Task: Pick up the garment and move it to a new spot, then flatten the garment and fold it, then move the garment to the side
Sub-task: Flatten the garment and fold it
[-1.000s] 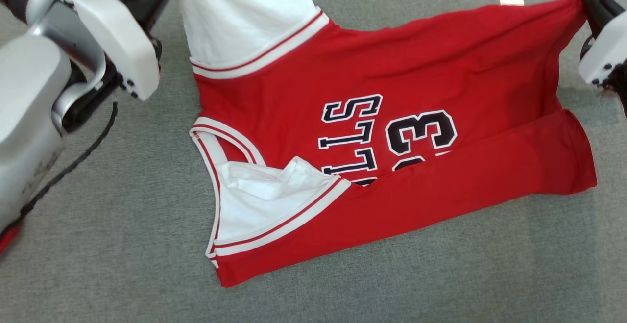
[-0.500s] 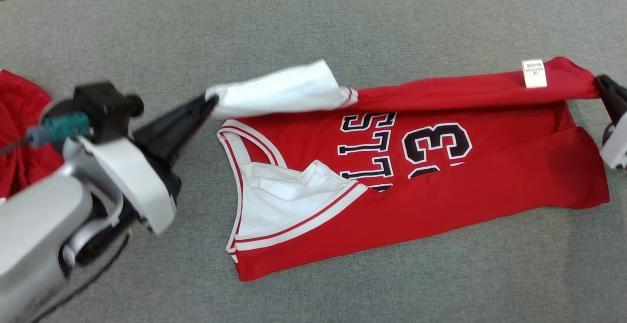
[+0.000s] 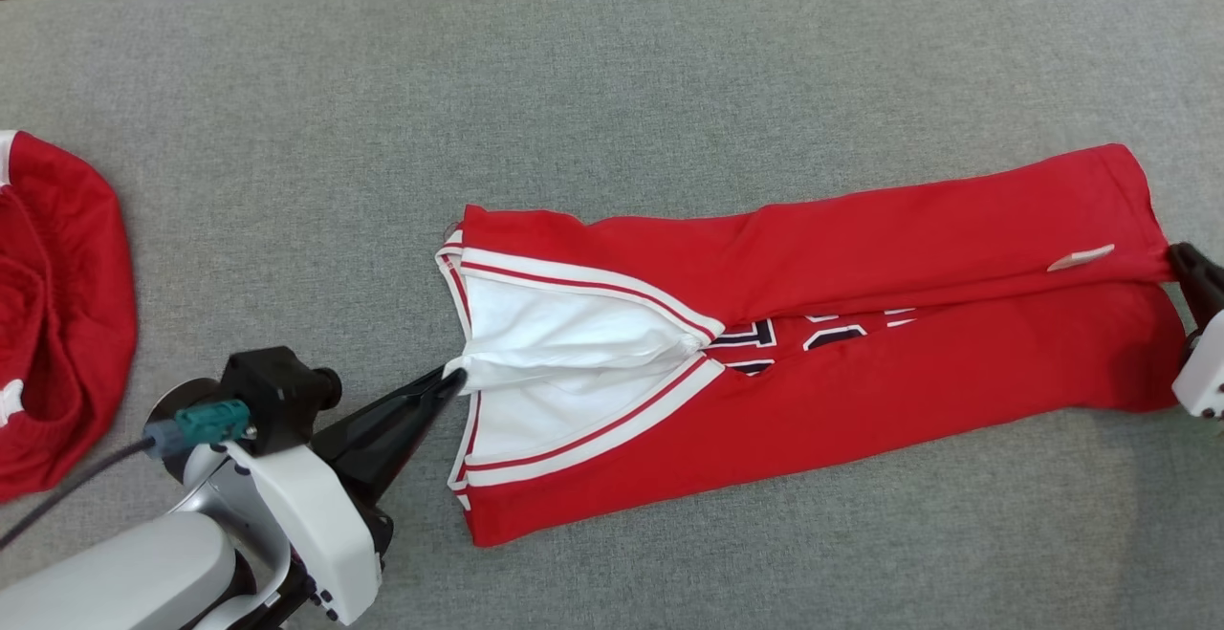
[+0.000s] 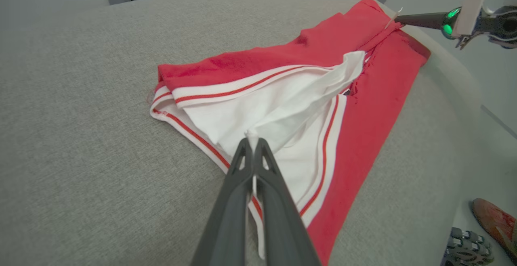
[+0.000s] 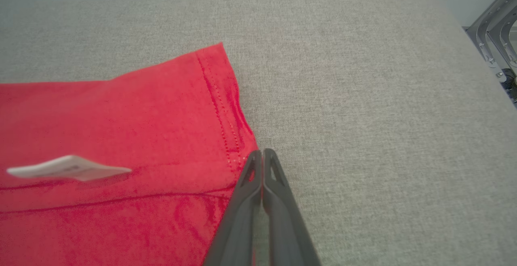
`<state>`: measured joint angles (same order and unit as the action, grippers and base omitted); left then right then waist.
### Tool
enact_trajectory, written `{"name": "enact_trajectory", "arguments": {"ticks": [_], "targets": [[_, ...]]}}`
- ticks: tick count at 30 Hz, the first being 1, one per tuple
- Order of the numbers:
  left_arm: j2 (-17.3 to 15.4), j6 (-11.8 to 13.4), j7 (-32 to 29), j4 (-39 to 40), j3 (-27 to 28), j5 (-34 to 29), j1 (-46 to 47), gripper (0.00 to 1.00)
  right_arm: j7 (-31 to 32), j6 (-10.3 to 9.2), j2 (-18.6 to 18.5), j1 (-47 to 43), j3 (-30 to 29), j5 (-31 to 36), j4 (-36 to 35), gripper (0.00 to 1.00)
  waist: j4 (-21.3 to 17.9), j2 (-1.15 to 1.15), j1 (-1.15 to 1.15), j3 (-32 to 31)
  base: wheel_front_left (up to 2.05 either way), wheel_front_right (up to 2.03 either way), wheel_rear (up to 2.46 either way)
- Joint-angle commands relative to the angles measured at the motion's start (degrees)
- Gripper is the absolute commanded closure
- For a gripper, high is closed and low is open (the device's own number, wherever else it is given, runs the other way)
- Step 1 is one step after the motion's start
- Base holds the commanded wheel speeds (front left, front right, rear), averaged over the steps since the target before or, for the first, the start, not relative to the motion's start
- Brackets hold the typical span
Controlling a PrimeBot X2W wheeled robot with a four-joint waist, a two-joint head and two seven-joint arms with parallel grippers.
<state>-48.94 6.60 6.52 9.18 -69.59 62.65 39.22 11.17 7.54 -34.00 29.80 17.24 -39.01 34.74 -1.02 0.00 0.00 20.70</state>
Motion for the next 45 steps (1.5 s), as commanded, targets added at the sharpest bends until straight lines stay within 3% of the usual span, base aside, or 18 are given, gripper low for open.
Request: {"name": "enact_trajectory", "arguments": {"ticks": [1,4,5,6,7,11,15,20,21,24,30,41,42,44,45], "targets": [[0.0,0.8,-0.1,-0.8,-0.4,-2.0,0.1,1.0,0.4,-0.1,0.5,-0.9,-0.5,0.5,0.0,1.0,0.0,0.0,0.0,0.1,0.0,0.0,0.0],[1.9,2.2,0.7,-2.4,-1.1,-3.0,-1.7,1.0,1.0,-0.1,2.3,-1.8,-1.9,1.6,-0.5,1.0,-0.1,0.0,0.0,0.2,0.0,0.0,0.0],[2.6,2.7,1.1,-3.0,-1.0,-2.6,-2.1,0.89,0.7,-0.1,2.6,-2.0,-2.6,2.1,-0.6,0.69,-0.1,0.0,0.0,0.1,0.0,0.0,0.0],[3.1,3.3,1.7,-3.8,-0.8,-2.5,-2.4,0.25,-0.1,-0.1,3.0,-2.2,-3.3,2.9,-0.8,0.0,-0.1,0.0,0.0,0.0,0.0,0.0,0.0],[3.9,4.0,3.0,-4.2,-0.3,-2.5,-2.7,0.0,-0.9,-0.1,3.5,-2.4,-4.3,3.5,-0.7,0.0,-0.1,0.0,0.0,-0.4,0.0,0.0,0.0],[7.1,7.7,7.0,-6.7,1.6,-2.8,-6.1,0.0,-5.2,-0.1,5.9,-4.4,-7.3,5.9,-1.3,0.0,-0.3,0.0,0.0,-2.3,0.0,0.0,0.0],[11.8,13.1,8.6,-8.5,8.4,-4.5,-11.5,0.0,-11.4,-0.1,8.9,-8.7,-9.1,6.3,-4.1,0.0,-0.2,0.0,0.0,-5.1,0.0,0.0,0.0],[18.9,19.0,8.6,-8.4,20.4,-17.6,-21.1,0.0,-15.5,-0.1,12.2,-14.3,-11.3,4.3,-4.9,0.0,0.7,0.0,0.0,-8.5,0.0,0.0,0.0],[18.9,19.0,8.6,-8.4,20.4,-17.6,-21.1,0.0,-15.5,-0.1,12.2,-14.3,-11.3,4.3,-4.9,0.0,0.7,0.0,0.0,-8.5,0.0,0.0,0.0],[23.9,20.6,8.6,-7.5,25.4,-25.8,-26.2,0.0,-16.1,-0.07,13.4,-16.1,-13.0,2.4,-4.1,0.0,2.2,0.0,0.0,-9.7,0.0,0.0,0.0],[30.1,17.1,8.6,-8.3,29.1,-35.9,-31.7,0.0,-14.5,-0.07,12.6,-14.2,-19.3,1.8,1.9,0.0,6.2,0.0,0.0,-10.9,0.0,0.0,0.0],[36.0,9.9,8.6,-11.4,34.9,-42.7,-36.1,0.0,-7.9,-0.06,10.9,-9.0,-23.1,5.9,14.3,0.01,11.8,0.0,0.0,-10.8,0.0,0.0,0.0],[36.2,9.5,8.6,-11.5,35.3,-43.0,-36.4,0.0,-7.4,-0.06,11.2,-8.8,-23.0,6.0,15.0,0.13,11.8,0.0,0.0,-10.7,0.0,0.0,0.0],[36.6,8.8,8.6,-11.5,36.4,-43.8,-36.7,0.0,-6.2,-0.06,11.5,-8.3,-22.7,6.4,16.1,0.17,11.6,0.0,0.0,-10.5,0.0,0.0,0.0],[36.8,8.4,8.6,-11.6,36.8,-44.2,-36.9,0.0,-5.7,-0.06,11.7,-8.0,-22.3,6.6,16.7,0.38,11.5,0.0,0.0,-10.5,0.0,0.0,0.0]]}}
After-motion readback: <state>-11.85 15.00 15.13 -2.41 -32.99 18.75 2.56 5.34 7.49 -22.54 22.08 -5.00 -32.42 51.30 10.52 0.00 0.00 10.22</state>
